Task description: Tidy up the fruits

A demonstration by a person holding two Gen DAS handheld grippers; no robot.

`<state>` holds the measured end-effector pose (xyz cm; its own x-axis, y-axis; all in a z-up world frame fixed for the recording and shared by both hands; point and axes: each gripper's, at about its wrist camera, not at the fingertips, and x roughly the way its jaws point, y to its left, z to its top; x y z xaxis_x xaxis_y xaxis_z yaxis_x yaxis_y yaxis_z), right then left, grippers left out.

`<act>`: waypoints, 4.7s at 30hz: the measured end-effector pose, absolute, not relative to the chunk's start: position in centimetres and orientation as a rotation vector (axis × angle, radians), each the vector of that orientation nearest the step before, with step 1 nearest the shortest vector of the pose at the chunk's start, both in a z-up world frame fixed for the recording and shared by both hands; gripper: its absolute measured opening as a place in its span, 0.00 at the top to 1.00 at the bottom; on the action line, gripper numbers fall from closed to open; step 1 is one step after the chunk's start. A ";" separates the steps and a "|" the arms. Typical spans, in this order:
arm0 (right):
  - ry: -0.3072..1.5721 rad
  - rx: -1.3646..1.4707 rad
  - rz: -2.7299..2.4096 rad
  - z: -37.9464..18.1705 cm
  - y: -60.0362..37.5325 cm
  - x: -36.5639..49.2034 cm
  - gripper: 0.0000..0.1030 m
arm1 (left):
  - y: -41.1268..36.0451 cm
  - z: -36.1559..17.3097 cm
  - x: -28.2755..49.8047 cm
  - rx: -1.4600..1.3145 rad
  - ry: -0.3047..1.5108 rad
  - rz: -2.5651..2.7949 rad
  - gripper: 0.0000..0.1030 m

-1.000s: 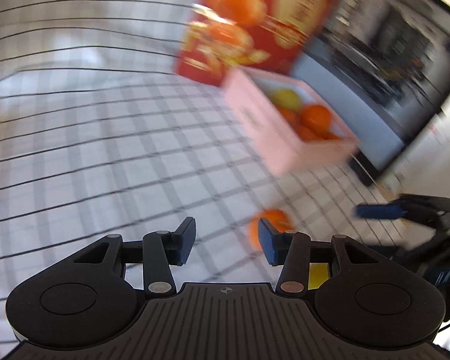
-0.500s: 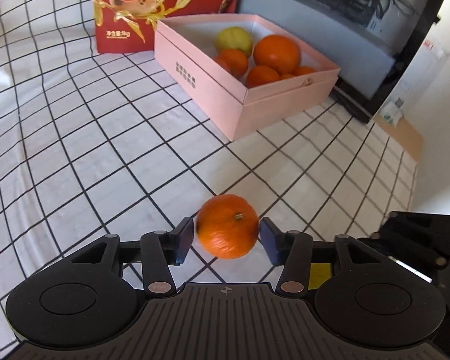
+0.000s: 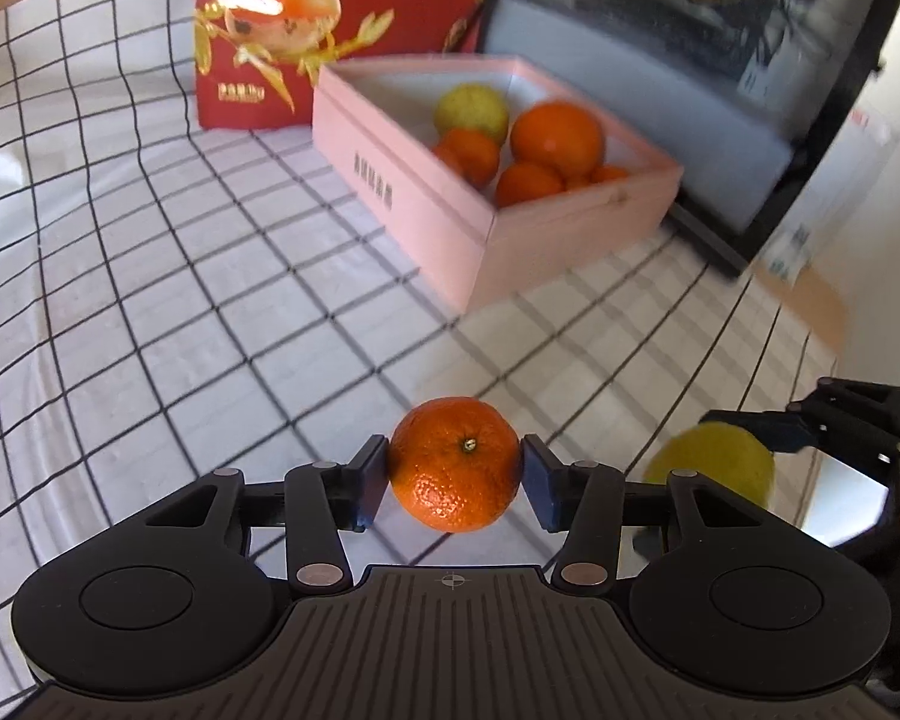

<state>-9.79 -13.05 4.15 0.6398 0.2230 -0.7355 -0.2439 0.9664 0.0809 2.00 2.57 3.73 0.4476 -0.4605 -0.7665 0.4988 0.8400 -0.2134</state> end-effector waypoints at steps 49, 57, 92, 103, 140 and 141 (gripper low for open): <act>0.560 -0.065 0.162 6.8 -18.0 10.6 0.26 | -3.7 13.5 18.5 -0.091 0.615 -0.490 0.49; 0.462 -0.109 0.212 8.7 -19.9 2.5 0.19 | 1.9 9.9 4.8 -0.062 0.690 -0.298 0.50; 0.698 -0.037 0.123 -0.2 -19.4 -0.7 0.00 | -3.5 0.1 -2.2 0.027 0.640 -0.047 0.48; 0.699 -0.037 0.124 -0.2 -19.4 -0.6 0.00 | -3.5 0.1 -2.2 0.023 0.641 -0.048 0.48; 0.699 -0.037 0.125 -0.2 -19.5 -0.5 0.00 | -3.5 0.1 -2.2 0.020 0.641 -0.048 0.48; 0.699 -0.037 0.125 -0.2 -19.5 -0.6 0.00 | -3.5 0.1 -2.2 0.020 0.641 -0.048 0.48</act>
<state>-0.56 -19.47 -0.22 0.7587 0.1020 -0.6434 -0.1267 0.9919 0.0079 -2.16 -3.48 0.11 0.8005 -0.0389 -0.5981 0.0511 0.9987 0.0035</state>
